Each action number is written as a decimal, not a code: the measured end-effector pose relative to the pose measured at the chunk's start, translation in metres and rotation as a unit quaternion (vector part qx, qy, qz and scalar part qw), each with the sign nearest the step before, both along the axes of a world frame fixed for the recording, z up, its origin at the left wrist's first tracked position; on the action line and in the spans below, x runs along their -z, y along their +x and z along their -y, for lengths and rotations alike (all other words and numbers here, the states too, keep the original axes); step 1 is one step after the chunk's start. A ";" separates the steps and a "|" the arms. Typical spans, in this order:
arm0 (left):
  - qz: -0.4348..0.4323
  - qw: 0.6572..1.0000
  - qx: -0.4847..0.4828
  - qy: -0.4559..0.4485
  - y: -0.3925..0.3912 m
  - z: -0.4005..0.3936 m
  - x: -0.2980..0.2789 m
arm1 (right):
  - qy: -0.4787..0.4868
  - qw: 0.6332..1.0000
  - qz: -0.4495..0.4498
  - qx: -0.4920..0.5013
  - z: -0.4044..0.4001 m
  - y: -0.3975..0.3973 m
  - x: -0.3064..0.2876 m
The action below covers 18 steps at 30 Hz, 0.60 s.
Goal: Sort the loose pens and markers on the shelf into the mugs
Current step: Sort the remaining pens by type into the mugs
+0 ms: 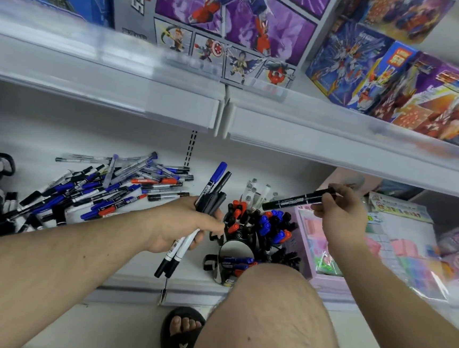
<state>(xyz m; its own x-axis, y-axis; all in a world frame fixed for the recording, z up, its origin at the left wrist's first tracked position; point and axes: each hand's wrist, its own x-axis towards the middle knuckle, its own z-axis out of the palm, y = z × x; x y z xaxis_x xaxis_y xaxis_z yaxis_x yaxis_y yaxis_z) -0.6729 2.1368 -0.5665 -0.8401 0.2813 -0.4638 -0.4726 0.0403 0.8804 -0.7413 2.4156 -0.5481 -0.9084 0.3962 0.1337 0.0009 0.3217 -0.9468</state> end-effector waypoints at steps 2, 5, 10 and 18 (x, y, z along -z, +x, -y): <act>-0.010 1.000 0.001 -0.012 -0.002 -0.004 0.003 | 0.061 0.998 -0.011 0.007 -0.016 -0.001 0.008; -0.015 1.000 -0.009 -0.022 -0.006 -0.010 0.009 | 0.133 0.991 -0.007 -0.011 -0.034 -0.003 0.021; -0.017 0.998 -0.029 -0.048 -0.011 -0.012 0.019 | 0.244 0.969 0.007 -0.028 -0.048 -0.013 0.044; -0.023 0.996 -0.037 -0.081 -0.020 -0.005 0.033 | 0.355 0.933 0.024 -0.057 -0.035 -0.033 0.081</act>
